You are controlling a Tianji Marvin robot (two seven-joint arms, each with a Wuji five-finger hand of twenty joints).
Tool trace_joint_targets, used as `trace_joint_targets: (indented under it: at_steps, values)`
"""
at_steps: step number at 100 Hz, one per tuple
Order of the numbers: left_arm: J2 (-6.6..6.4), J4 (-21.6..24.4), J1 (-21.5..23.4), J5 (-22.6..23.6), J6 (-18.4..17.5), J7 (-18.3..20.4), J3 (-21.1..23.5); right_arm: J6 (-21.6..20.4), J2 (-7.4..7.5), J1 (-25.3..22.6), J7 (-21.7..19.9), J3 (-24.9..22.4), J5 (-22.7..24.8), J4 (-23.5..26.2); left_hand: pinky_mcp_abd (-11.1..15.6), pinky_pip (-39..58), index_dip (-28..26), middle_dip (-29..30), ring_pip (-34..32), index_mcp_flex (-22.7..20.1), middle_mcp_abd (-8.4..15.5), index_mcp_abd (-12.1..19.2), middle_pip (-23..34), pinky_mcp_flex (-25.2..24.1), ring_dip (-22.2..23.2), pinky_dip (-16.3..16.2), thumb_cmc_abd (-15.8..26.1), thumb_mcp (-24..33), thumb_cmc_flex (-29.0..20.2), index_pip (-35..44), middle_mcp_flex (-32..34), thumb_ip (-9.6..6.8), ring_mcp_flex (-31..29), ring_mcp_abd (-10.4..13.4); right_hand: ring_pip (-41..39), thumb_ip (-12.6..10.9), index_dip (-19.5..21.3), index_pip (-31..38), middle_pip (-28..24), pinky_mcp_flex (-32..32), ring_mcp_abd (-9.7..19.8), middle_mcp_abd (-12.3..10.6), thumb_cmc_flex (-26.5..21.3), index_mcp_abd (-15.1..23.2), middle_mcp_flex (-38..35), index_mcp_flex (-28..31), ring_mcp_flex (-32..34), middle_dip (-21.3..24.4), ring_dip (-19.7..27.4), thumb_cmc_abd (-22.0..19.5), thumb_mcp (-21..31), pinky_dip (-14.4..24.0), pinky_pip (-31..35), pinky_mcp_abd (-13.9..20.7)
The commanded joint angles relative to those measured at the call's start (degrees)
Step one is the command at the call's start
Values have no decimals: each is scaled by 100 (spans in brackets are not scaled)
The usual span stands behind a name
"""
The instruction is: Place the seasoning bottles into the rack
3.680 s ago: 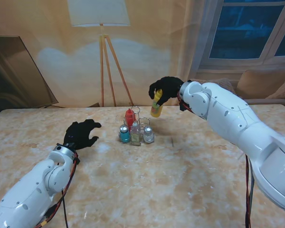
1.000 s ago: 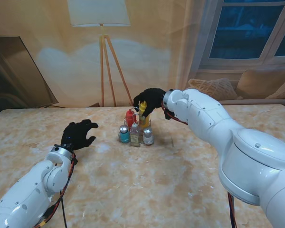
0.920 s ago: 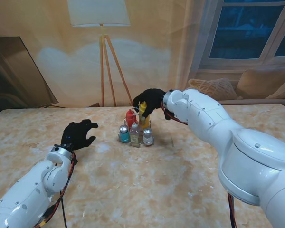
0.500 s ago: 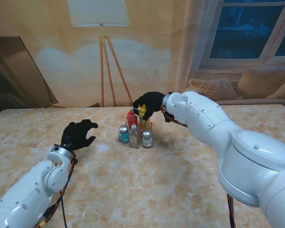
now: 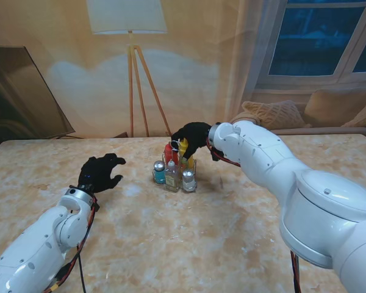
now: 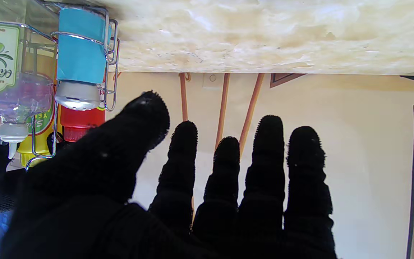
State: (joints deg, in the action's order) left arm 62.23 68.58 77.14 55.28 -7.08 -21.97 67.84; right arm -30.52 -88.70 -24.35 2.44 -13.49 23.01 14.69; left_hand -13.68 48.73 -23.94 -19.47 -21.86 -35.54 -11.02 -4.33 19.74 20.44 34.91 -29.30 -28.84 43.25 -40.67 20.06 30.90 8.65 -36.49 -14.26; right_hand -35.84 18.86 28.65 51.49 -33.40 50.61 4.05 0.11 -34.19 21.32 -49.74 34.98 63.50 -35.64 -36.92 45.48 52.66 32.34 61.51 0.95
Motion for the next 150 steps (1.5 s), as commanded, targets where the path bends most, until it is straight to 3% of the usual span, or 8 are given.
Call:
trace_joint_targets:
  at_steps: [1,33,60,77,107,134,142,150]
  values:
    - [4,15,9,11,5,56,11,-36,-67,-77,-97,44,27,22,52,48,-75,-20,-90,-145,43,-59,11,-56,116,112,-82,207,-62,99,74,-47,-130,43,291,-86,95,574,-497,-105,729,-600,-223,-224,-51,4,33,52,162,-226,680,-29,-85,311]
    - [5,26,18,5,-3,55,17,10,-43,-72,-133,125,71,23,46,48,-73,-19,-85,-159,41,-85,5,-64,115,109,-66,197,-45,84,74,-46,-123,45,650,-226,154,100,-391,-584,562,-438,249,-565,341,-150,-343,507,504,-431,701,-256,-456,-198]
    - [6,31,23,6,-2,52,17,26,-13,-57,-81,212,149,23,40,50,-74,-20,-81,-165,36,-87,5,-66,115,104,-75,186,-42,70,76,-49,-120,40,820,-807,463,-586,-143,-983,320,-296,800,-835,550,-194,-690,726,817,-712,754,-392,-600,-496]
    - [7,33,23,1,-2,50,17,-6,9,-39,-54,224,170,25,41,45,-75,-19,-80,-159,38,-93,-1,-75,115,104,-66,186,-36,60,67,-49,-117,41,848,-987,599,-719,-84,-1064,292,-239,971,-913,566,-158,-719,761,855,-780,745,-431,-577,-562]
    - [8,28,17,9,-2,35,9,-15,48,-8,-61,235,189,27,41,47,-73,-23,-81,-162,46,-105,6,-67,116,100,-88,199,-25,42,75,-48,-125,48,948,-1008,369,-1686,146,-1294,72,71,1367,-1655,658,-49,-864,853,915,-879,589,-546,-478,-733]
    - [10,28,16,2,-3,28,7,-36,96,45,30,267,251,30,21,47,-76,-21,-82,-163,47,-112,3,-72,115,97,-87,200,-11,37,73,-45,-127,42,1025,-1013,278,-2038,266,-1412,12,186,1575,-1835,759,-67,-968,892,956,-970,465,-581,-436,-804]
    - [10,30,18,4,-5,25,8,-8,185,74,64,254,300,139,22,41,-74,-20,-75,-148,39,-110,0,-81,113,98,-83,199,-9,29,66,-45,-115,40,1032,-1016,280,-2079,275,-1436,2,189,1604,-1826,756,-75,-972,893,961,-981,446,-587,-429,-810]
    - [11,31,20,7,-7,16,12,163,441,67,62,144,405,564,14,39,-74,-19,-72,-149,42,-114,-3,-84,112,97,-77,196,-9,27,65,-45,-111,34,1041,-1021,291,-2100,290,-1449,14,171,1599,-1820,758,-65,-975,896,967,-999,432,-594,-420,-811]
